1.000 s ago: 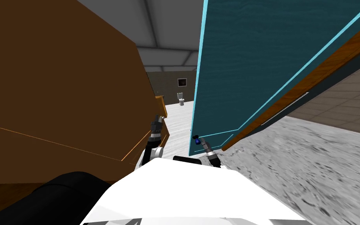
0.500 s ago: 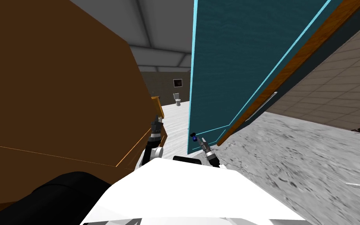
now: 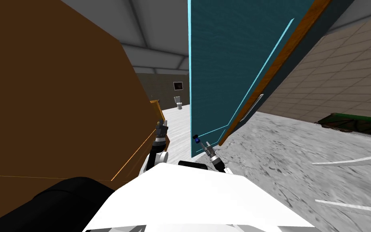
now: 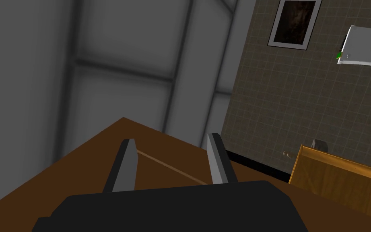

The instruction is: Push the door open

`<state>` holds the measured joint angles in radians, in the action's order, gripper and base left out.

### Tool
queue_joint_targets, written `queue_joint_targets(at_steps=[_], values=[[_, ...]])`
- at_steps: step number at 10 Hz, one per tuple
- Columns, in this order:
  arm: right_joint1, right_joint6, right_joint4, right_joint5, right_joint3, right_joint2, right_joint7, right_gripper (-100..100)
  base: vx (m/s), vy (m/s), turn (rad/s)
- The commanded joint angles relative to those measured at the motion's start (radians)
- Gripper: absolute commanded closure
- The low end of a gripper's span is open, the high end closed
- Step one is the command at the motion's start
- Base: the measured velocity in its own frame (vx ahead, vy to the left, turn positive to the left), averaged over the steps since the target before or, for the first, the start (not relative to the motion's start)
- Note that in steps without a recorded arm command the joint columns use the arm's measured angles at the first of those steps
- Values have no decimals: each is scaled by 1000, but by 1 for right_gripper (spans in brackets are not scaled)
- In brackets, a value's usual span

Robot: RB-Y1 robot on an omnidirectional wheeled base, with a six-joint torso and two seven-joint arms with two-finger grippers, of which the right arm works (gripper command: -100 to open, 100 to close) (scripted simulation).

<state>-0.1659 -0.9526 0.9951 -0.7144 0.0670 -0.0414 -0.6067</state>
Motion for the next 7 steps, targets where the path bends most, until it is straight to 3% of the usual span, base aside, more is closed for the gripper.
queue_joint_targets(at_steps=[1,7], values=[[3,-10,-8,-37,-3,8,-44,-100,-52,3,-188],[21,-32,-23,-167,-13,34,-172,-100,-46,-4,-205]])
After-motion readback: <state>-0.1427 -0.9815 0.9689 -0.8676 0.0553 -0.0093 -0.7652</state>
